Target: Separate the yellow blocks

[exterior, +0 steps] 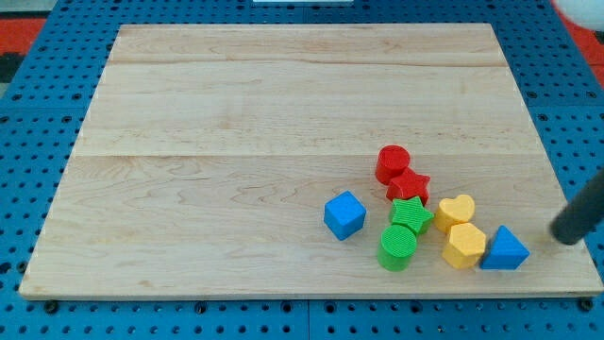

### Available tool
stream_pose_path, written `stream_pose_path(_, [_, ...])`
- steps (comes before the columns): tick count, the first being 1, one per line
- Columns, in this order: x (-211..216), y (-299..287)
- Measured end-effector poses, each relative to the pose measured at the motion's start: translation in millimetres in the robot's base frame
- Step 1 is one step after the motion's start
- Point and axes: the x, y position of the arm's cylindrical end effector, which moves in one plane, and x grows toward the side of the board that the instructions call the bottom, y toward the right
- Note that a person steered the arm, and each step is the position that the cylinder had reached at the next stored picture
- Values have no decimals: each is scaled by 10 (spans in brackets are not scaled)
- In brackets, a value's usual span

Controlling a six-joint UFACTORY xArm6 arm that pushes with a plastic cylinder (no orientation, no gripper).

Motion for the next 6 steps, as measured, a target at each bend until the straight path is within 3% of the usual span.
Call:
stream_pose_path(1, [244, 20])
stream_pose_path(3, [-76, -1427])
stream_pose_path(4, [-212, -1143])
stream_pose_path(5, [6, -43])
stream_pose_path(6, [521, 117])
